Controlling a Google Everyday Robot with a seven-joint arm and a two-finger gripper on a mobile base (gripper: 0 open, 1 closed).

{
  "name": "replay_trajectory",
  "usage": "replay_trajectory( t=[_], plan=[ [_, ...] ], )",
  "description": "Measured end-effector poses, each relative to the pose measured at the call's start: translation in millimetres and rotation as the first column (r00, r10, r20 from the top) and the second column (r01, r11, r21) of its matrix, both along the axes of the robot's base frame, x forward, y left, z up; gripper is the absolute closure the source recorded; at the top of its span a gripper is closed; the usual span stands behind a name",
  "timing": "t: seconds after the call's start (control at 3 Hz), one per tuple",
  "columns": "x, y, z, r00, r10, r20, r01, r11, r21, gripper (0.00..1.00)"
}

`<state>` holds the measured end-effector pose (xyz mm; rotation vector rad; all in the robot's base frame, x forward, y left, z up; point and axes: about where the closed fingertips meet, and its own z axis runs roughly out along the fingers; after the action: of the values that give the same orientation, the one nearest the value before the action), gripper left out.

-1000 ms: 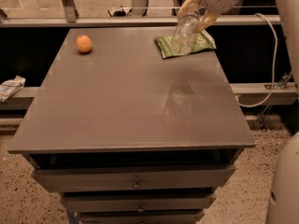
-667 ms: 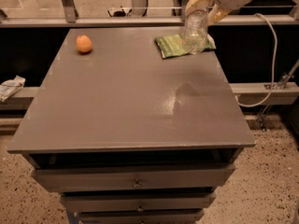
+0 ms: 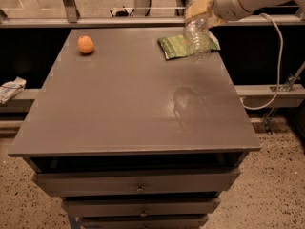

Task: Place water bottle upright

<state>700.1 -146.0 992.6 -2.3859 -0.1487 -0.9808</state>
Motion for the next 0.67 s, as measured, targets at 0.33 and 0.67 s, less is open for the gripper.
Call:
replay_trajectory(
  t=[0.33,0.67],
  plan=[
    [2.5,1.3,1.9,1.0,0.0,0.003,0.0,1.0,0.0,1.0],
    [2.8,9.6,3.0,0.9983,0.036,0.046,-0.034,0.998,-0.059,1.0]
  ],
)
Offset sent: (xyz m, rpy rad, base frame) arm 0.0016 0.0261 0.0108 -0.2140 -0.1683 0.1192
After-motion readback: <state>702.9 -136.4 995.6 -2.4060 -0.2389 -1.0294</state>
